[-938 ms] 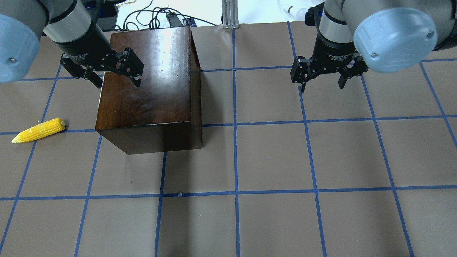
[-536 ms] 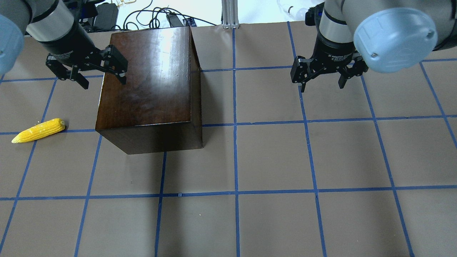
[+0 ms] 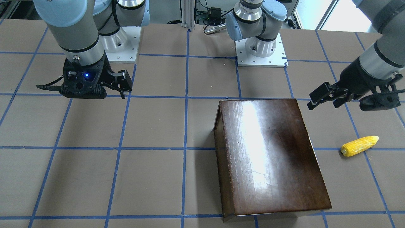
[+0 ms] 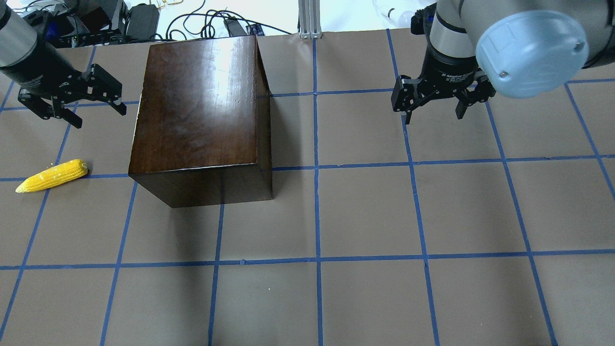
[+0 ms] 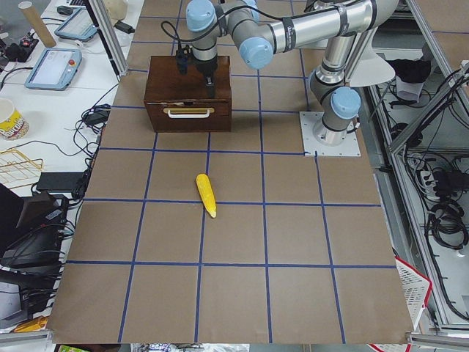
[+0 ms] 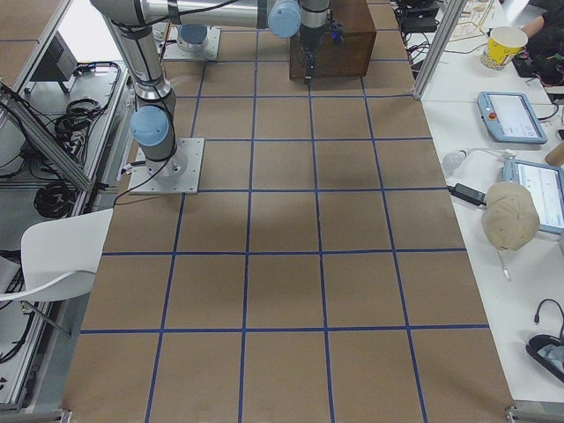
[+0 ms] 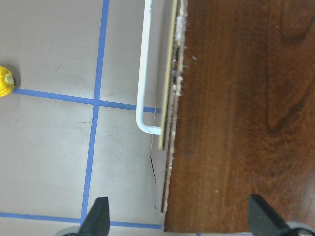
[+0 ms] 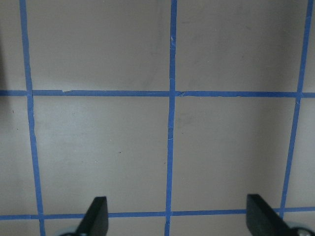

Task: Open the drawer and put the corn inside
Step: 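Move the left gripper down beside the cabinet toward the drawer handle, then close the left gripper on the white drawer handle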

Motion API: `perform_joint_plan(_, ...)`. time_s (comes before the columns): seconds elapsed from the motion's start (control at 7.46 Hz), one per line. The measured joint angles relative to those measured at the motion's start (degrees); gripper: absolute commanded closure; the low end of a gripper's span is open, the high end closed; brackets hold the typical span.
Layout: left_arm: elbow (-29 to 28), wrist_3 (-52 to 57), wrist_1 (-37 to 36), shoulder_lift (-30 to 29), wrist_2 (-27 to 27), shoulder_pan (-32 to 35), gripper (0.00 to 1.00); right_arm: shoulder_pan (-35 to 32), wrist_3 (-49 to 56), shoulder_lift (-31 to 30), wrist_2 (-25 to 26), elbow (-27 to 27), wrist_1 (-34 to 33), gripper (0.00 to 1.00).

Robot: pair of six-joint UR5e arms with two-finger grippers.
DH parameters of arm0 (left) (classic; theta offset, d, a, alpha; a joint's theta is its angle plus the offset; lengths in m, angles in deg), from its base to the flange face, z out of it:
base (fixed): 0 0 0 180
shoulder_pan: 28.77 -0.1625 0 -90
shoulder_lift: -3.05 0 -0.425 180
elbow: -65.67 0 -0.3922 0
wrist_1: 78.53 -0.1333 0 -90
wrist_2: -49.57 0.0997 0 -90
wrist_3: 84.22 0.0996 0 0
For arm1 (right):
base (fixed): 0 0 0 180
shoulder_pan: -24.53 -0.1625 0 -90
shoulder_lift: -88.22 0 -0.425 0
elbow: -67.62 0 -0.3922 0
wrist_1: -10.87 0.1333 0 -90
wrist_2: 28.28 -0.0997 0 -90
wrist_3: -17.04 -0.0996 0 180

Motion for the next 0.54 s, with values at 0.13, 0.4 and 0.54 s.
perform_joint_plan(0.13,-0.01,2.7,-0.1,-1.48,-1.36,-2.18,0.0,0.0,0.0,0.0,0.0,0.0,0.03,0.0)
perform_joint_plan(0.4,-0.34,7.48,-0.67,-4.85,-2.2,-4.51,0.0,0.0,0.0,0.0,-0.01,0.0,0.04,0.0)
perform_joint_plan(0.54,-0.27,9.93,-1.71,-6.64,-2.27,-5.0,0.0,0.0,0.0,0.0,-0.03,0.0,0.02,0.0)
